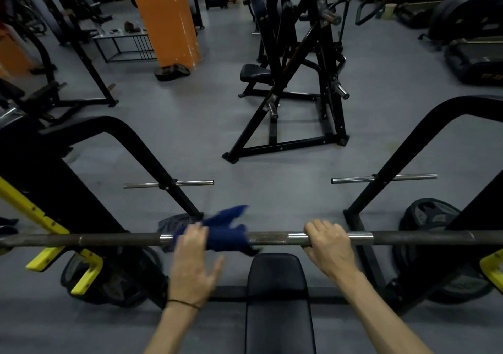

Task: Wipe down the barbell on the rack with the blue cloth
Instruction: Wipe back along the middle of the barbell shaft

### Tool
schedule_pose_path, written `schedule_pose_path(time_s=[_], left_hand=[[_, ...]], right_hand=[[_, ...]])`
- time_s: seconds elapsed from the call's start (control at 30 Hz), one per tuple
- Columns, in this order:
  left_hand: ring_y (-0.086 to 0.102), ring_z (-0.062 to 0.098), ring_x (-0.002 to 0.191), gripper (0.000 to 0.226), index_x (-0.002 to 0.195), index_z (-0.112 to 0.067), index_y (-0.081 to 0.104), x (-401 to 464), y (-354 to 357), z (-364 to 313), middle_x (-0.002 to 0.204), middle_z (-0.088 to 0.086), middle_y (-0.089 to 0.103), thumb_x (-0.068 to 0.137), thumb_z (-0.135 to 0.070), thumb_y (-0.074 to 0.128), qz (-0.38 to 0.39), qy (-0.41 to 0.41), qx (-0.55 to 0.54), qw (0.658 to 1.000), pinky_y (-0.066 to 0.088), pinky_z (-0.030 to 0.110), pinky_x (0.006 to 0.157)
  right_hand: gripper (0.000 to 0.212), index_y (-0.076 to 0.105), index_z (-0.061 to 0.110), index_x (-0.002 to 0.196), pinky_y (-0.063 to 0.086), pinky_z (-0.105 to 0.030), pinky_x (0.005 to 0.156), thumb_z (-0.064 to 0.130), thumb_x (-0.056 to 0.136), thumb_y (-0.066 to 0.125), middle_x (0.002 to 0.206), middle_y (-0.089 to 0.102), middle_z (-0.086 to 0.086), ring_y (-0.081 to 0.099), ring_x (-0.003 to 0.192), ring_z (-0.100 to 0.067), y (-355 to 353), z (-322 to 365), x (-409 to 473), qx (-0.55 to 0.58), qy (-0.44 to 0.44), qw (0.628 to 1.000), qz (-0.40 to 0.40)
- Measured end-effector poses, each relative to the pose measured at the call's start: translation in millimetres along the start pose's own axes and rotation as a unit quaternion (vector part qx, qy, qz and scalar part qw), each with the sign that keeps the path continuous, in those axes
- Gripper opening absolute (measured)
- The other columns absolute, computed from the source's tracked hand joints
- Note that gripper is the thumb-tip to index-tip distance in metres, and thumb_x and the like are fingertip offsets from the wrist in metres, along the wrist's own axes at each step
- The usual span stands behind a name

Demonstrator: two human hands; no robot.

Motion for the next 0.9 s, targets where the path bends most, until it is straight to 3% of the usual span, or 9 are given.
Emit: schedule_pose_path(time_s=[0.13,0.27,0.37,0.47,0.57,0.63,0.77,0.83,0.9], left_hand=[[0.034,0.041,0.145,0.082,0.142,0.005,0.046,12,14,-21,0.148,0.024,0.046,0.100,-0.063,0.031,-0.013,-0.113,-0.004,0.994,0.017,0.062,0.121],[0.034,0.038,0.147,0.086,0.147,0.004,0.044,18,54,-184,0.155,0.020,0.040,0.096,-0.066,0.041,0.009,0.066,-0.074,0.995,0.018,0.055,0.123],[0.030,0.029,0.151,0.084,0.151,0.000,0.041,19,52,-195,0.159,0.015,0.037,0.096,-0.064,0.045,0.016,0.098,-0.086,0.991,0.025,0.049,0.121],[0.032,0.029,0.150,0.076,0.150,-0.003,0.043,13,33,-120,0.159,0.012,0.038,0.097,-0.056,0.049,-0.004,0.082,-0.079,0.994,0.026,0.050,0.122],[0.032,0.033,0.149,0.076,0.151,0.000,0.039,3,7,-26,0.161,0.015,0.034,0.099,-0.055,0.041,-0.024,0.015,-0.004,1.000,0.026,0.056,0.120],[0.028,0.032,0.151,0.078,0.153,0.000,0.035,-3,1,5,0.162,0.016,0.031,0.101,-0.058,0.035,-0.009,-0.012,0.018,1.000,0.025,0.059,0.120],[0.021,0.032,0.153,0.084,0.153,0.001,0.033,3,13,-9,0.162,0.018,0.030,0.101,-0.064,0.030,0.000,-0.095,0.005,0.995,0.021,0.058,0.122],[0.024,0.036,0.152,0.085,0.151,0.004,0.038,12,28,-56,0.160,0.021,0.034,0.100,-0.064,0.034,0.005,-0.066,-0.009,0.998,0.021,0.058,0.121],[0.025,0.037,0.151,0.086,0.150,0.005,0.038,17,45,-125,0.160,0.020,0.033,0.098,-0.064,0.043,0.011,0.014,-0.042,0.999,0.021,0.057,0.121]], right_hand=[[0.035,0.060,0.018,0.076,0.036,-0.034,0.054,0.017,0.054,0.087,0.076,0.055,0.000,0.054,0.065,-0.025,2,12,2,-0.015,-0.024,1.000,0.010],[0.007,0.059,0.018,0.071,0.040,-0.035,0.048,0.017,0.077,0.062,0.069,0.055,-0.001,0.056,0.057,-0.024,-5,14,4,-0.028,-0.068,0.997,-0.032],[0.005,0.053,0.017,0.068,0.043,-0.032,0.041,0.017,0.073,0.054,0.057,0.055,-0.001,0.058,0.045,-0.025,-6,8,8,-0.021,-0.073,0.997,-0.029],[0.031,0.060,0.017,0.069,0.040,-0.026,0.039,0.026,0.049,0.082,0.056,0.062,-0.002,0.062,0.045,-0.025,5,9,14,-0.060,-0.070,0.992,0.086],[0.023,0.065,0.016,0.095,0.042,-0.034,0.063,0.035,0.082,0.066,0.092,0.072,-0.010,0.070,0.085,-0.034,8,7,22,-0.063,-0.048,0.968,0.236],[0.017,0.066,0.016,0.091,0.040,-0.032,0.066,0.031,0.084,0.063,0.092,0.071,-0.011,0.068,0.086,-0.033,22,0,27,0.015,-0.002,0.931,0.365],[0.020,0.058,0.015,0.065,0.031,-0.023,0.044,0.016,0.073,0.077,0.054,0.054,-0.003,0.041,0.040,-0.016,48,-1,15,0.172,0.098,0.797,0.571],[0.020,0.059,0.015,0.067,0.031,-0.022,0.043,0.016,0.073,0.078,0.056,0.054,-0.003,0.039,0.040,-0.015,51,-2,15,0.174,0.106,0.791,0.576],[0.017,0.064,0.015,0.075,0.037,-0.024,0.047,0.026,0.075,0.076,0.066,0.063,-0.006,0.052,0.049,-0.020,48,-2,22,0.148,0.086,0.835,0.524]])
Point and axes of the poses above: each hand's wrist, its own x-axis towards the middle knuckle, its own y-axis out of the palm, z = x × y, the point moved 9 cm from there along x, towards the middle knuckle
